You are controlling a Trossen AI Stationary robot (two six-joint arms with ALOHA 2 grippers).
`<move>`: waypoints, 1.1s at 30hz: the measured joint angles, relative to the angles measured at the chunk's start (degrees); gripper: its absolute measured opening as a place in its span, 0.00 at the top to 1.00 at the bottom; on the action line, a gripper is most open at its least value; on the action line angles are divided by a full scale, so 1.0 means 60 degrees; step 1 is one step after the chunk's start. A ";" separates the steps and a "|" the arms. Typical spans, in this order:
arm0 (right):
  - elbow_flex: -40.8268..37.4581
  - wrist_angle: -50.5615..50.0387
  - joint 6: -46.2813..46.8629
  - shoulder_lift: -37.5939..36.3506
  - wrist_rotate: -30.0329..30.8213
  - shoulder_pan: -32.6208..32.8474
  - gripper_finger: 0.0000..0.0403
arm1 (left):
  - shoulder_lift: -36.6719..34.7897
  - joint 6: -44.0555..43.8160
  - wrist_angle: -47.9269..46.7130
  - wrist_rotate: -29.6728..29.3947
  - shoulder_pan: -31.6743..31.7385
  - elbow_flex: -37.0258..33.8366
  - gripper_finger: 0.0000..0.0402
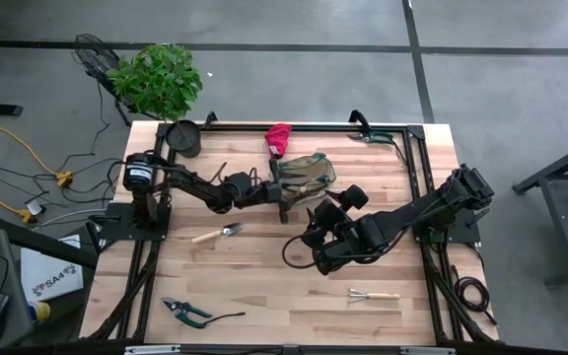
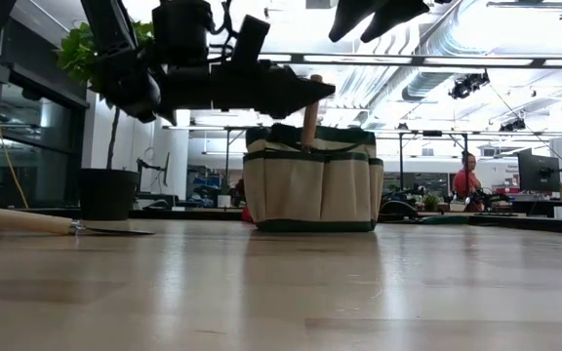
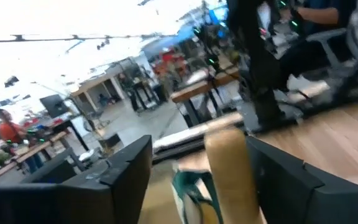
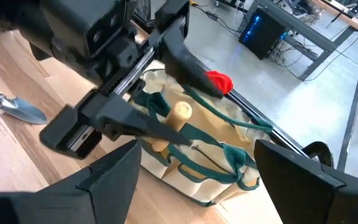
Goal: Pick & Place Garden tools in Gardening bag
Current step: Put the right trowel into the gardening bag
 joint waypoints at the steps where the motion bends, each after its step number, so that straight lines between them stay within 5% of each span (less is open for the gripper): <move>1: 0.0000 -0.0009 0.0058 0.0000 0.0000 0.0001 0.24 | -0.0014 0.0000 0.0016 -0.0102 -0.0001 0.0000 0.35; 10: 0.0000 -0.0058 0.0358 0.0000 0.0142 0.0001 0.24 | -0.0701 0.0036 -0.0673 -0.1003 -0.0005 -0.0007 0.30; 20: 0.0000 -0.0309 0.0933 0.0000 0.0485 -0.0003 0.24 | -0.1466 -0.0184 -0.1858 -0.1047 -0.0005 -0.0007 0.30; 33: 0.0000 -0.0741 0.1696 0.0000 0.0424 -0.0003 0.24 | -0.1475 -0.0186 -0.1555 -0.1061 -0.0001 -0.0007 0.30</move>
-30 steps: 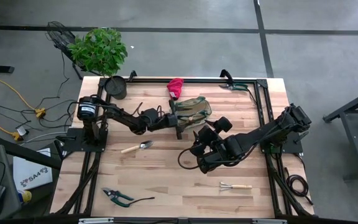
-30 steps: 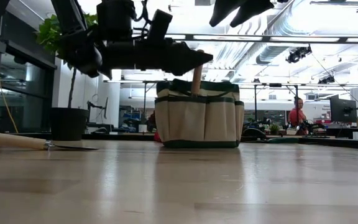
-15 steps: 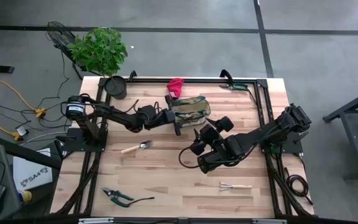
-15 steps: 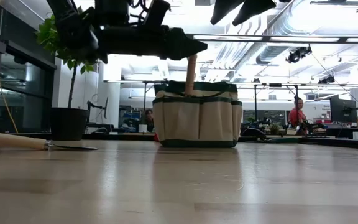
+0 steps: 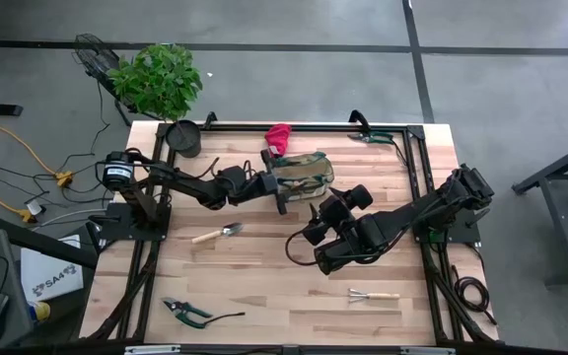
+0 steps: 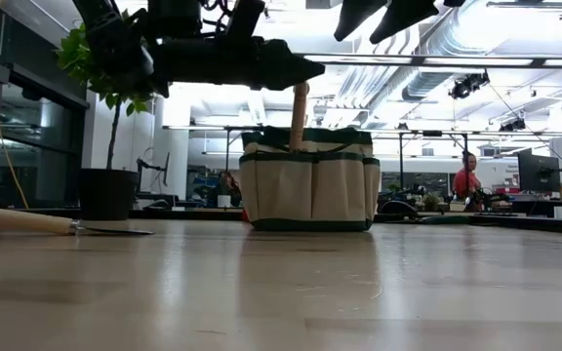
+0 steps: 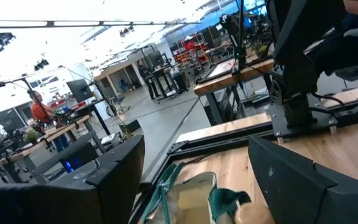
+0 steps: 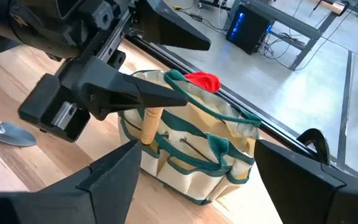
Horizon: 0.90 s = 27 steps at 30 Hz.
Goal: Pick & Place Garden tools in Gardening bag
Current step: Put the right trowel into the gardening bag, then put the top black shear scissor into the gardening bag
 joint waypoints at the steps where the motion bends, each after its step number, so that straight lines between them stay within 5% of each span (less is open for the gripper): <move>1: 0.0000 0.0004 0.0009 0.0000 -0.0011 0.0000 0.24 | 0.0000 0.0000 0.0072 0.0001 0.0000 0.0000 0.30; 15: 0.0000 -0.0034 0.0160 0.0000 -0.0209 -0.0003 0.24 | -0.0623 0.0024 0.0362 -0.0555 0.0000 0.0007 0.30; 27: 0.0000 -0.0008 0.0744 0.0000 0.0052 -0.0004 0.24 | -0.1976 -0.0624 -0.4030 -0.0928 0.0004 0.0007 0.30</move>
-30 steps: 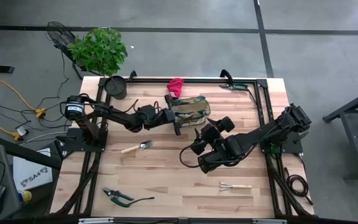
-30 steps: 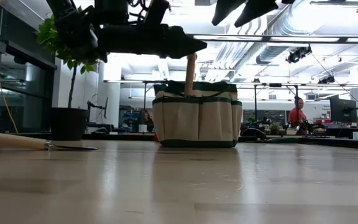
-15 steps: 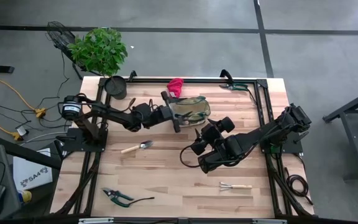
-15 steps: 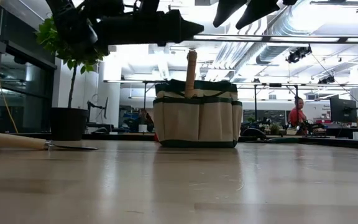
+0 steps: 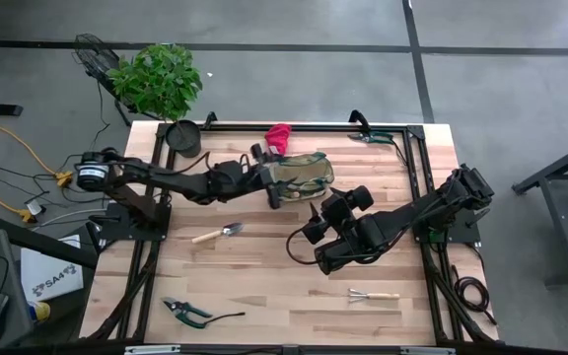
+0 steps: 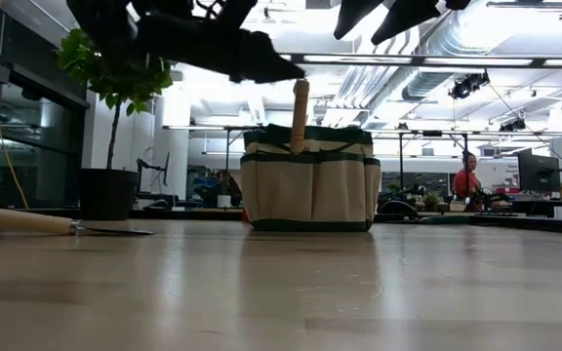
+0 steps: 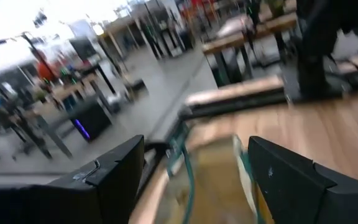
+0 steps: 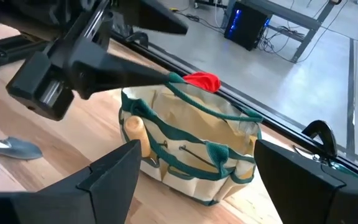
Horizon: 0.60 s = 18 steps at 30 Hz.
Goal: Pick & Place Garden tools in Gardening bag
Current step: Put the top black shear scissor into the gardening bag
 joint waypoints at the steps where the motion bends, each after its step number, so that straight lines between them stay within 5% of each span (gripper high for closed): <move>1: 0.0000 0.0012 -0.0015 0.0000 -0.0007 0.0002 0.24 | -0.0121 -0.0093 -0.0426 -0.0001 0.0000 0.0000 0.30; 12: 0.0000 -0.0082 -0.0046 0.0000 -0.0356 0.0003 0.24 | -0.2115 -0.0254 -0.4929 0.0104 0.0000 0.0000 0.30; 18: 0.0000 -0.0150 -0.0048 0.0000 -0.0539 0.0004 0.24 | -0.3503 -0.1091 -0.7756 0.1456 -0.0001 0.0000 0.30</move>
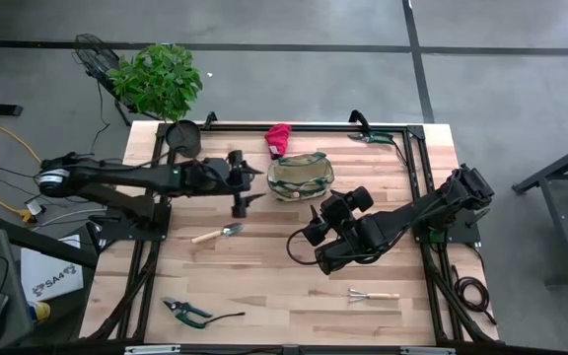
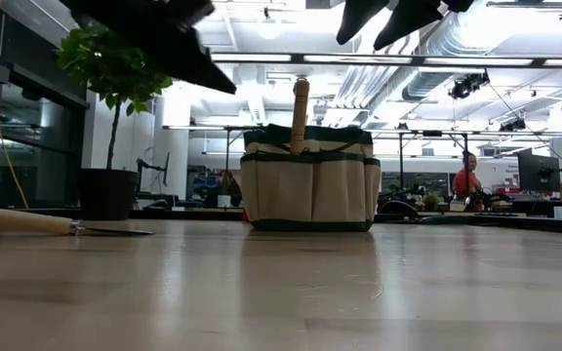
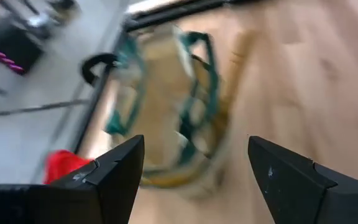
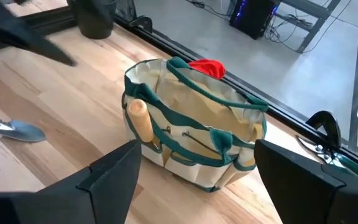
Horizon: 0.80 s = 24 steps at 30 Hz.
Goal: Pick & Place Garden tools in Gardening bag
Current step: Put the top black shear scissor into the gardening bag
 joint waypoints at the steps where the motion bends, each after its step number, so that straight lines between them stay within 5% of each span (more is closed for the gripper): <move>1: 0.0000 -0.0011 0.0007 0.0000 -0.0001 0.0000 0.24 | -0.0202 -0.0136 -0.0418 0.0193 -0.0003 0.0000 0.30; 12: 0.0000 -0.1017 0.1593 0.0000 -0.0440 -0.0268 0.24 | -0.1246 -0.1358 -0.2850 0.0397 -0.0002 0.0000 0.30; 20: -0.0002 -0.3912 0.3846 0.0000 -0.1427 -0.1099 0.24 | -0.1261 -0.1622 -0.3447 0.1493 -0.0002 0.0000 0.30; 24: -0.0087 -0.3779 0.2759 -0.0218 -0.2240 -0.2001 0.24 | -0.1261 -0.1786 -0.3473 0.1618 -0.0002 0.0000 0.30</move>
